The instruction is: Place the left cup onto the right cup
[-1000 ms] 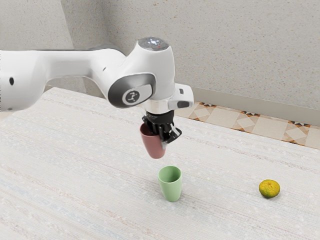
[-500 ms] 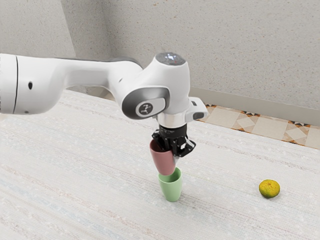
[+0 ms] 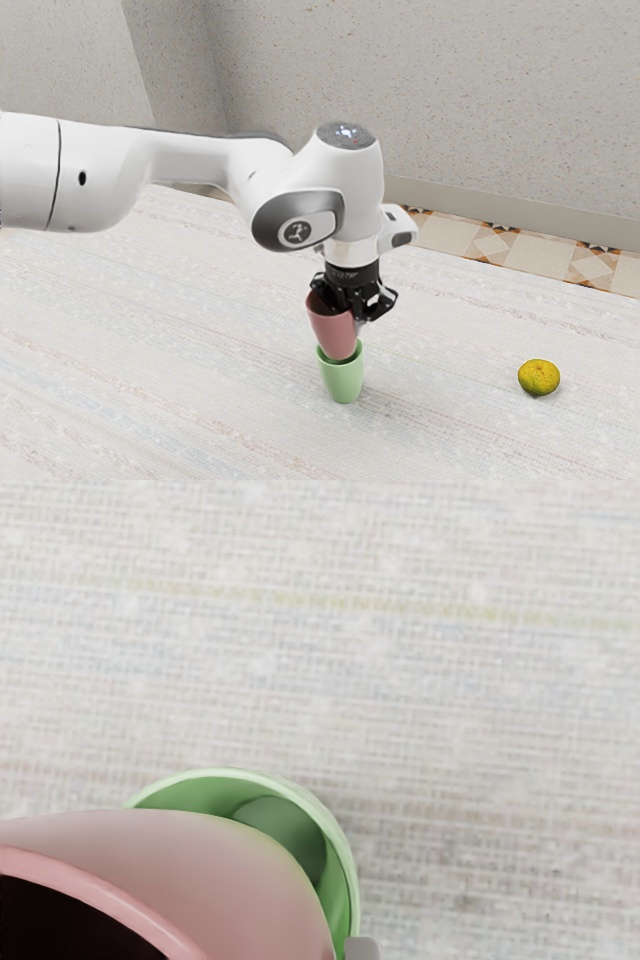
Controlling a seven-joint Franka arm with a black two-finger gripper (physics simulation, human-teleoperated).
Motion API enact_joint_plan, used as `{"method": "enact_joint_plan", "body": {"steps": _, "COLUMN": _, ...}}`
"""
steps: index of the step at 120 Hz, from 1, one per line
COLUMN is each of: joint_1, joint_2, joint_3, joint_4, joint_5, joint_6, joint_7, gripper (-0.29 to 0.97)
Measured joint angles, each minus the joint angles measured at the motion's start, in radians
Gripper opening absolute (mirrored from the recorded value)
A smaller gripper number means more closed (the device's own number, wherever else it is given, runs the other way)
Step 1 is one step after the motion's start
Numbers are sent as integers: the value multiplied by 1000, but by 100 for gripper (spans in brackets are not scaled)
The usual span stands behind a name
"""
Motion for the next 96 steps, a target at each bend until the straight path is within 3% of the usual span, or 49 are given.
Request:
{"method": "enact_joint_plan", "body": {"steps": 36, "joint_1": 0, "joint_2": 42, "joint_3": 7, "joint_4": -1, "joint_5": 38, "joint_6": 30, "joint_7": -47, "gripper": -10}}
{"method": "enact_joint_plan", "body": {"steps": 65, "joint_1": 0, "joint_2": 49, "joint_3": 10, "joint_4": -2, "joint_5": 39, "joint_6": 40, "joint_7": -63, "gripper": 39}}
{"method": "enact_joint_plan", "body": {"steps": 96, "joint_1": 0, "joint_2": 17, "joint_3": 8, "joint_4": 12, "joint_5": 38, "joint_6": 39, "joint_7": -74, "gripper": 59}}
